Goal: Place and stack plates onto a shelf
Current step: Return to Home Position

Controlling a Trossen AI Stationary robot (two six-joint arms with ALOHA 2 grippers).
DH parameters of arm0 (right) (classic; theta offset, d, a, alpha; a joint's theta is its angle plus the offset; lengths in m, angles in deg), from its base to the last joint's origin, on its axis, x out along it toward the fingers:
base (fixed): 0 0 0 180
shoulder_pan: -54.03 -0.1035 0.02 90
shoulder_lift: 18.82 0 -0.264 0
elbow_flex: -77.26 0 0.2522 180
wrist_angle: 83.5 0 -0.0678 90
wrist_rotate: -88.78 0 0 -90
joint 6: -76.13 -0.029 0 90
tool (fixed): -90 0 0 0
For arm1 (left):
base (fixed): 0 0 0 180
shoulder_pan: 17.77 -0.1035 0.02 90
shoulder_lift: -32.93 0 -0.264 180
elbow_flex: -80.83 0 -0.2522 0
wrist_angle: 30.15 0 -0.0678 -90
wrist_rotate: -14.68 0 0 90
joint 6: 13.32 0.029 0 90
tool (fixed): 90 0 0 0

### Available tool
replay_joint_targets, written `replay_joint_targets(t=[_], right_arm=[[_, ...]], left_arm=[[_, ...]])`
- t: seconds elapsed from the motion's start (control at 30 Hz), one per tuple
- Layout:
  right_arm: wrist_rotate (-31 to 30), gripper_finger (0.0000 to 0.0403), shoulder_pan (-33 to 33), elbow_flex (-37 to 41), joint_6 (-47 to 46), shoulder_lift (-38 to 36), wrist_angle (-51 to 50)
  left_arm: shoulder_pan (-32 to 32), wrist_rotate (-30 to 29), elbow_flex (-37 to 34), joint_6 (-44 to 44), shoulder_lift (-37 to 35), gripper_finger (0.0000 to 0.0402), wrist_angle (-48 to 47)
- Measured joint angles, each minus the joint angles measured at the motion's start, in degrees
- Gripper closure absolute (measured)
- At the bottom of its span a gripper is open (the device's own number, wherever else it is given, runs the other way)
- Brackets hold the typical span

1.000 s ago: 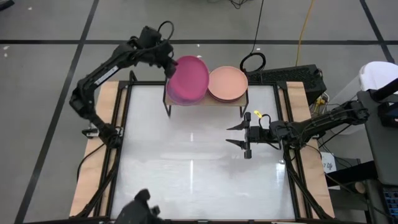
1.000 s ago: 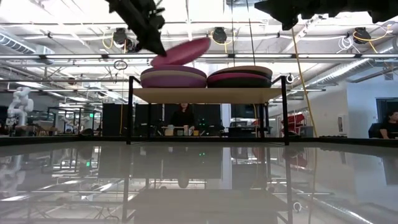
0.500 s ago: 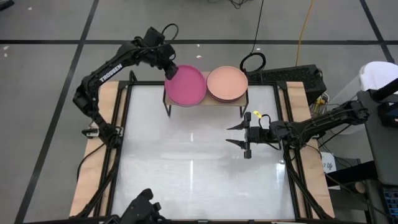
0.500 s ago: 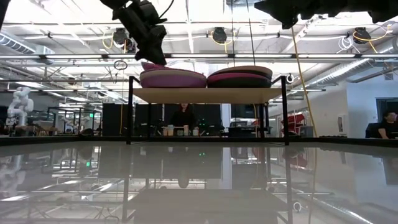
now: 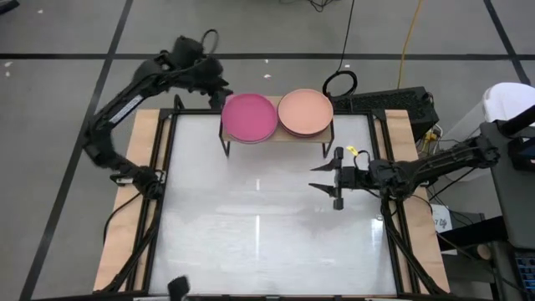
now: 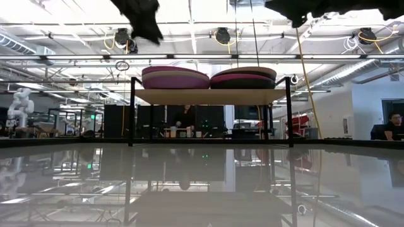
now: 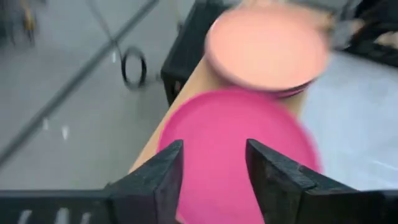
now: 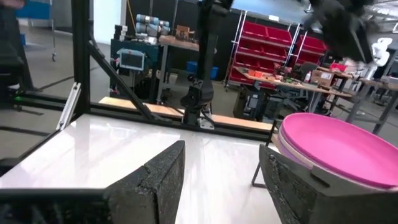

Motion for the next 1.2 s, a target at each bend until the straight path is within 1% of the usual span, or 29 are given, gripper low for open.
replay_joint_targets(t=[0.1,0.23,0.33,0.4,0.43,0.5,0.53,0.67,0.77,0.87,1.03,1.2], right_arm=[[0.07,0.023,0.05,0.0,-0.04,-6.0,-7.39],[-0.02,0.0264,0.09,0.0,-0.05,-14.92,-16.48],[0.0,0.0303,0.09,0.0,0.02,-20.69,-21.12],[0.05,0.0336,0.09,0.0,0.19,-24.14,-23.58],[0.09,0.0354,0.09,0.0,0.27,-25.74,-24.62],[0.16,0.0388,0.09,0.0,0.36,-28.52,-26.54],[0.16,0.0395,0.09,-0.02,0.36,-29.72,-27.39],[0.2,0.0396,0.09,1.99,0.38,-34.04,-28.19],[0.2,0.0401,0.09,5.93,0.66,-37.3,-25.45],[0.22,0.0401,0.09,10.79,1.51,-40.51,-21.06],[0.22,0.0402,0.09,17.99,2.36,-45.4,-14.13],[0.23,0.0403,0.09,22.03,0.66,-48.99,-13.23]], left_arm=[[2.18,0.29,-2.12,1.08,-6.39,0.0264,3.47],[6.71,0.15,-8.49,0.64,-15.58,0.0328,9.7],[10.45,0.44,-15.91,-0.26,-23.55,0.0366,15.13],[12.84,0.36,-22.03,-1.38,-28.92,0.0389,19.54],[13.86,0.23,-25.33,-2.11,-31.69,0.0394,22.26],[15.88,0.09,-31.91,-3.79,-37.17,0.0396,27.83],[16.82,0.11,-35.2,-4.35,-39.92,0.0396,30.5],[19.74,-0.06,-47.94,-6.39,-50.15,0.0398,38.4],[20.83,-0.36,-55.97,-9.09,-57.29,0.0398,42.33],[21.69,-0.44,-62.17,-11.04,-63.33,0.0399,45.63],[22.71,-0.47,-69.56,-12.98,-70.47,0.0399,49.59],[23.99,-0.46,-78.42,-15.02,-76.44,0.04,52.79]])
